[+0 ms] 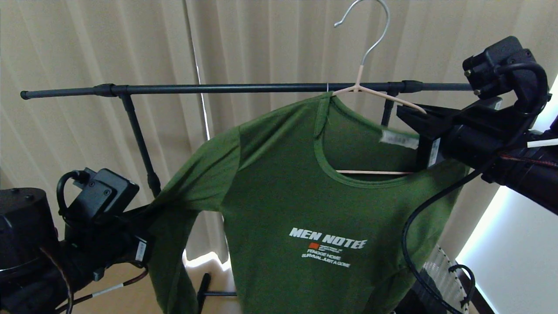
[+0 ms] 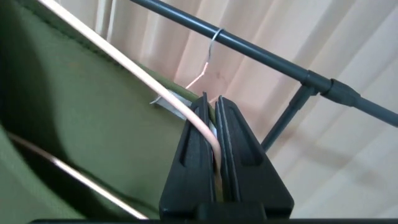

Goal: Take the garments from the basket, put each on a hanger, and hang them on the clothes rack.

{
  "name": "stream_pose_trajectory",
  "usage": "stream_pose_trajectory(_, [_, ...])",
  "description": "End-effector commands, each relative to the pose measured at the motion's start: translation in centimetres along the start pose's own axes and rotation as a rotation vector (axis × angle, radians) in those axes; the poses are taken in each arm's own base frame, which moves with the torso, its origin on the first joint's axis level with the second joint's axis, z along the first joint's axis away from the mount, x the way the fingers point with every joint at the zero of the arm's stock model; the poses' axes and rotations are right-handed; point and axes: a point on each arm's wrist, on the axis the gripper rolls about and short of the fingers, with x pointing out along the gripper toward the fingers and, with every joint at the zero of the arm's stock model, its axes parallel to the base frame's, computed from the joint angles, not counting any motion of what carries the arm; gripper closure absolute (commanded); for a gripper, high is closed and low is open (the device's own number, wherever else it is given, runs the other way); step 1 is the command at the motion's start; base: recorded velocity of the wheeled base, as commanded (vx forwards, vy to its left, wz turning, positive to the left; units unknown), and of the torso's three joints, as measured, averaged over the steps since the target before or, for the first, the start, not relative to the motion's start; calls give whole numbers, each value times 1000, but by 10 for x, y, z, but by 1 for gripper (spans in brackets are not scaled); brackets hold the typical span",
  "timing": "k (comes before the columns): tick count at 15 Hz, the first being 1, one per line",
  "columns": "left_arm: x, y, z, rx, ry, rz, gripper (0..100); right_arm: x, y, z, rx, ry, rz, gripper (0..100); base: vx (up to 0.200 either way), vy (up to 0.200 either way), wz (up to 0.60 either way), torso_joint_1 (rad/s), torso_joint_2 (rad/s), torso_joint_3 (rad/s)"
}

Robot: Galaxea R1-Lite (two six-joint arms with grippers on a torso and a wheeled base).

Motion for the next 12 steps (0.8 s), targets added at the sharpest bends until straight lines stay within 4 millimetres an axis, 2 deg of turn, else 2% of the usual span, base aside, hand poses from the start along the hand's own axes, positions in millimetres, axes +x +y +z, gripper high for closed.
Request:
stream_pose_trajectory(1, [0,7,-6,-9,26,35,100,-1,-6,-1,-1,5,-23,100,0,0,0,0,0,0])
stream_pose_trajectory(5, [1,7,-5,-9,24,34,100,-2,-6,-4,-5,18,-23,100,0,0,0,0,0,0])
stream_pose_trajectory(6, [0,7,-4,-9,20,33,0,-1,-6,-5,-6,22,-21,100,0,0,0,0,0,0])
stream_pose_trajectory(9, [-1,7,-3,-12,11,31,0,-1,-5,-8,-13,42,-19,100,0,0,0,0,0,0])
stream_pose_trajectory(12, [-13,9,4,-28,-55,7,0,-5,-8,-11,-22,97,-14,100,0,0,0,0,0,0])
